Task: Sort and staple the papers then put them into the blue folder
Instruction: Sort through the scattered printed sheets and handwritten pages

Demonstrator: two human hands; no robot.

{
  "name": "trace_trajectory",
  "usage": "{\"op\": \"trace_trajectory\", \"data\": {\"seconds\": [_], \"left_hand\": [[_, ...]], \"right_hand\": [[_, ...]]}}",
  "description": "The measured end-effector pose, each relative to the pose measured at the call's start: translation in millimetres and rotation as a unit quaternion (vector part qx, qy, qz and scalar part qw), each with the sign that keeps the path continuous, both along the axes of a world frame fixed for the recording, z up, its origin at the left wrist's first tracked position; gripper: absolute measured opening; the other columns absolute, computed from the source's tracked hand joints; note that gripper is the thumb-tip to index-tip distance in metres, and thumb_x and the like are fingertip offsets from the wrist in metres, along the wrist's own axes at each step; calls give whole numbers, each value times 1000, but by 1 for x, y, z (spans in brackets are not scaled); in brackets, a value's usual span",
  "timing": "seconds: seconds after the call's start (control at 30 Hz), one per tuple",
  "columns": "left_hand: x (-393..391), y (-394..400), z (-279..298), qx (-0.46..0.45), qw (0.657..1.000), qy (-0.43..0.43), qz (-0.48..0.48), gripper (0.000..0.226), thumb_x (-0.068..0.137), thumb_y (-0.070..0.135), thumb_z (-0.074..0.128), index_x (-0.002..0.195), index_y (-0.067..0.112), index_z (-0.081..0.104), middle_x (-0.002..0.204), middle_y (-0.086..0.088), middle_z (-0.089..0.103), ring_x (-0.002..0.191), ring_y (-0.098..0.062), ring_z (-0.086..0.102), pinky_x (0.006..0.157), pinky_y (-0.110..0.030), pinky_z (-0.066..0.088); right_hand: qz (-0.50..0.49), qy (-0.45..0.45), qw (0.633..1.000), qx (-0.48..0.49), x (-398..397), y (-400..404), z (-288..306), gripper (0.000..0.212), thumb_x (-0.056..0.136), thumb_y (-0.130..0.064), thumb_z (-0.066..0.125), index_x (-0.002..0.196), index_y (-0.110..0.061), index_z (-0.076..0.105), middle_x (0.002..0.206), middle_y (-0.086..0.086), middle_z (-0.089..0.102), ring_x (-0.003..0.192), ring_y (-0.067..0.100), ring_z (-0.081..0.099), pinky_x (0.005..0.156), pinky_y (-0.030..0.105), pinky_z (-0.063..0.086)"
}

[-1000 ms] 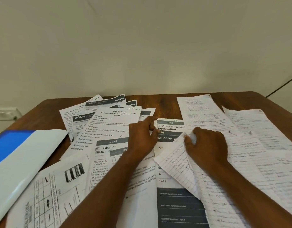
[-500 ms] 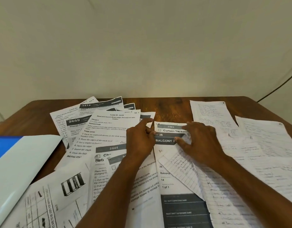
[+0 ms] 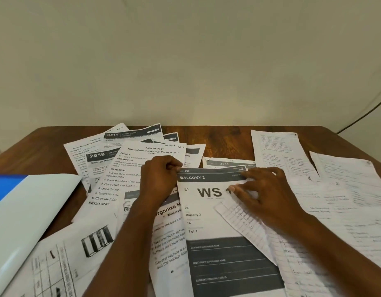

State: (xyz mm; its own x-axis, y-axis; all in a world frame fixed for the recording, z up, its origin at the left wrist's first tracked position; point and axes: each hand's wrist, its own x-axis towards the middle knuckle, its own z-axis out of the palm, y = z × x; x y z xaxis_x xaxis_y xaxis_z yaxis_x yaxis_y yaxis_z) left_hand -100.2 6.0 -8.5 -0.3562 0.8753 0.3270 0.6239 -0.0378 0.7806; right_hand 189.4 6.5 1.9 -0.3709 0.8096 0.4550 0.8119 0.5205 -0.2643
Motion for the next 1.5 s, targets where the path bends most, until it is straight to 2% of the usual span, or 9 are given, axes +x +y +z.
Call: {"op": "trace_trajectory", "data": {"seconds": [0.13,0.23,0.33,0.6,0.8,0.97,1.2,1.33,1.5], "left_hand": [[-4,-1,-6,5,999,-38,-10,13,94,10,75,92,21,80,80,9,75,71,-11,71,71,-41,65],[-4,0,-5,4,999,-46,-12,15,96,9,73,91,22,78,80,7,74,71,-14,71,62,-37,64],[-4,0,-6,3,999,-51,-8,14,99,13,70,93,24,74,85,8,74,78,-9,70,66,-29,57],[-3,1,-3,0,996,-89,9,17,105,15,60,95,28,66,92,5,73,75,-11,65,59,-25,46],[0,-2,3,21,991,-126,35,11,107,16,58,104,22,67,93,2,75,83,-8,71,60,-16,46],[-5,-17,12,14,973,-229,17,26,105,38,61,129,29,57,95,2,79,81,-15,78,67,-42,64],[1,-12,18,-17,969,-242,-57,32,93,44,74,123,31,71,93,3,82,85,-15,80,78,-39,63],[0,-17,18,6,963,-262,-57,22,93,25,77,114,23,73,94,3,82,86,-18,80,73,-33,63],[-5,-25,38,127,927,-354,-8,10,94,12,74,104,15,74,90,6,82,82,-8,78,67,-17,60]], "right_hand": [[-34,40,998,-30,-9,29,10,32,86,-66,67,72,-39,74,74,-15,74,65,4,64,89,49,57],[-107,87,989,-51,-20,48,9,45,83,-50,82,119,-23,77,112,1,78,93,23,74,90,31,52],[-149,157,973,-77,-28,49,-3,63,79,-49,86,132,-22,66,126,2,72,110,26,69,98,39,54],[-109,281,947,-108,-17,48,-10,44,80,-38,89,119,-25,72,96,-10,73,85,8,69,86,47,63],[-62,257,954,-144,-9,52,-14,19,80,-36,87,74,-26,73,69,-13,72,70,11,71,79,46,62],[-5,378,896,-233,-10,55,6,16,93,-17,77,77,-20,74,83,-2,76,82,22,75,73,40,64],[-106,566,781,-241,12,65,39,10,98,-20,72,99,-10,71,95,2,79,77,16,76,49,21,54],[-98,569,783,-233,1,61,39,16,97,-27,73,107,-15,71,94,0,80,61,14,70,46,22,47],[3,553,804,-220,-25,52,53,20,91,-32,77,110,-27,70,100,-7,81,85,12,79,71,25,61]]}}
